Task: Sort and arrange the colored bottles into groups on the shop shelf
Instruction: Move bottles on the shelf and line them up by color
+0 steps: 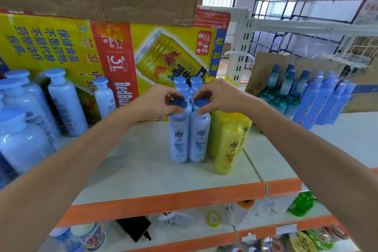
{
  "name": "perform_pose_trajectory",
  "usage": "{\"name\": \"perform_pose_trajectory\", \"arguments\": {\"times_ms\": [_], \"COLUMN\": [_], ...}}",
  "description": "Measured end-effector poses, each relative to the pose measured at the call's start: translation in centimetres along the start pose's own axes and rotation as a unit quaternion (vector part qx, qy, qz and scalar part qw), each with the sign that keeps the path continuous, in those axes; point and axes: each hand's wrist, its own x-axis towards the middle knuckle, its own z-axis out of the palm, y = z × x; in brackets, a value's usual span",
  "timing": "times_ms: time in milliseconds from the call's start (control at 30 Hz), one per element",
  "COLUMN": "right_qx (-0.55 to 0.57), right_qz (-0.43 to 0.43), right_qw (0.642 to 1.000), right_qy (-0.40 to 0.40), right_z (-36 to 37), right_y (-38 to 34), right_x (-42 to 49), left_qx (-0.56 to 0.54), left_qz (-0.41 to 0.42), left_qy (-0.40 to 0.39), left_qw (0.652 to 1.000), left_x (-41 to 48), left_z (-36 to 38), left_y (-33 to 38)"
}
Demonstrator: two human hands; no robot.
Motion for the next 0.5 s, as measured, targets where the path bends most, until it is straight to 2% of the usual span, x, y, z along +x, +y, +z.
{"name": "perform_pose_trajectory", "arguments": {"times_ms": [500], "right_qx": [-0.010], "right_qz": [0.014], "right_qw": [1.000], "right_qy": [-0.007], "right_z": [0.8], "right_y": [2.8], "right_x": [0.6], "left_qx": [-0.006], "left_qz": [0.000], "left_qy": [-0.002], "left_qw": [1.000], "left_x": [2.3], "left_z": [2.0], "left_y": [0.3]}}
